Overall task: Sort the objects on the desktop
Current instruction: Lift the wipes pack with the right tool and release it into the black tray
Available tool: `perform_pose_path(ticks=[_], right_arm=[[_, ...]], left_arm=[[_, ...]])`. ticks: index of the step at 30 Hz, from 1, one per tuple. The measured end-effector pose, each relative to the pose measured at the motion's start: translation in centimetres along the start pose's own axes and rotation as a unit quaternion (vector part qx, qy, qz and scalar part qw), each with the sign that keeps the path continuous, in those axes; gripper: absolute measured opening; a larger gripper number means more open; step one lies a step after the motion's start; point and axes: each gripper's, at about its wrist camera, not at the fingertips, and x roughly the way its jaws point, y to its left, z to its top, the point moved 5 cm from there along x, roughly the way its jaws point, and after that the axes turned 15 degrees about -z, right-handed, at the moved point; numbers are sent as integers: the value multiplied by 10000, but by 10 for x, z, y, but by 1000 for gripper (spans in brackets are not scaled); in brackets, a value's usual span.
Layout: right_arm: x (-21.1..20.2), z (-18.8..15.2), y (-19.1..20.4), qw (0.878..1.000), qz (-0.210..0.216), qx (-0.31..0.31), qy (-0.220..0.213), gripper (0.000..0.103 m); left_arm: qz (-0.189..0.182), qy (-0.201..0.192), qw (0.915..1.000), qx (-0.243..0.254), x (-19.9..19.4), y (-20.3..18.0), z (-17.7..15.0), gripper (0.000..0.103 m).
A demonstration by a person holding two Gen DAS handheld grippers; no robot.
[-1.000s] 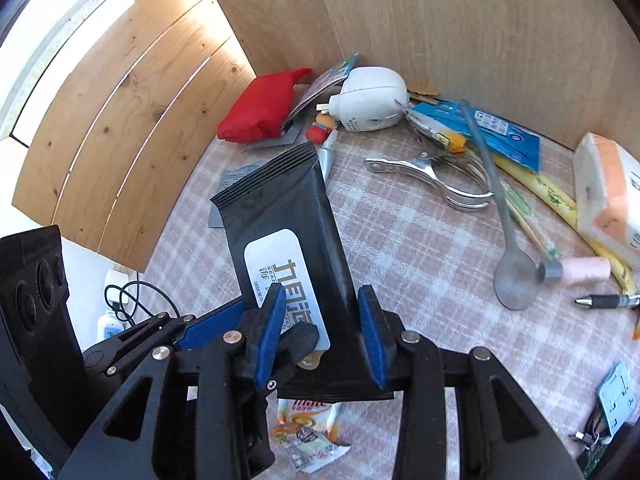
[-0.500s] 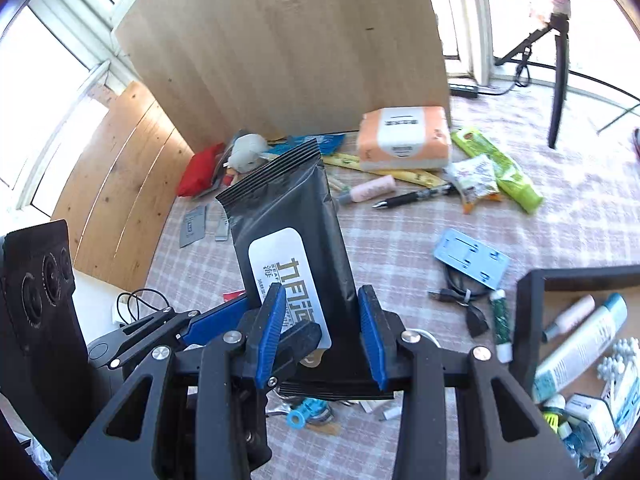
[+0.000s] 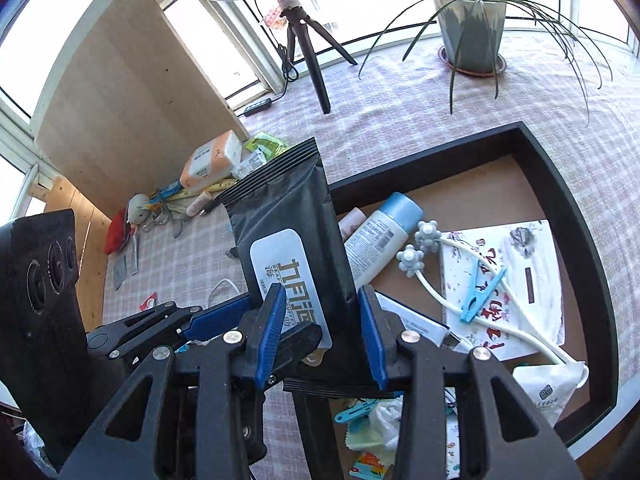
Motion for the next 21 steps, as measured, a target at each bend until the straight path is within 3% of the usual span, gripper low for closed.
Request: perform_pose_path(ticks=[5,7,9,10,11,21], right_arm=[[-6,-6,-29,9996,-131,251,-15,37],[-8,-6,-34,9995,-113,303,-26,38],[-11,-7,-39,9988,-189,433,-91,45],[-13,-5,-41,9985,-235,482,-131,57],[-16,-4,-41,9981,-256,512,-208,60],[-18,13,10,9987,-126,-229,-442,60]], left_arm=[[-3,155,9996,238,12,-19,0,42],[116,153,9995,263,12,-21,1,50],[173,114,9994,275,8,-18,-1,50],[216,92,9994,263,8,-14,0,50],[242,69,9993,265,4,-11,-1,50],[787,-249,9965,-110,-54,59,-8,50]])
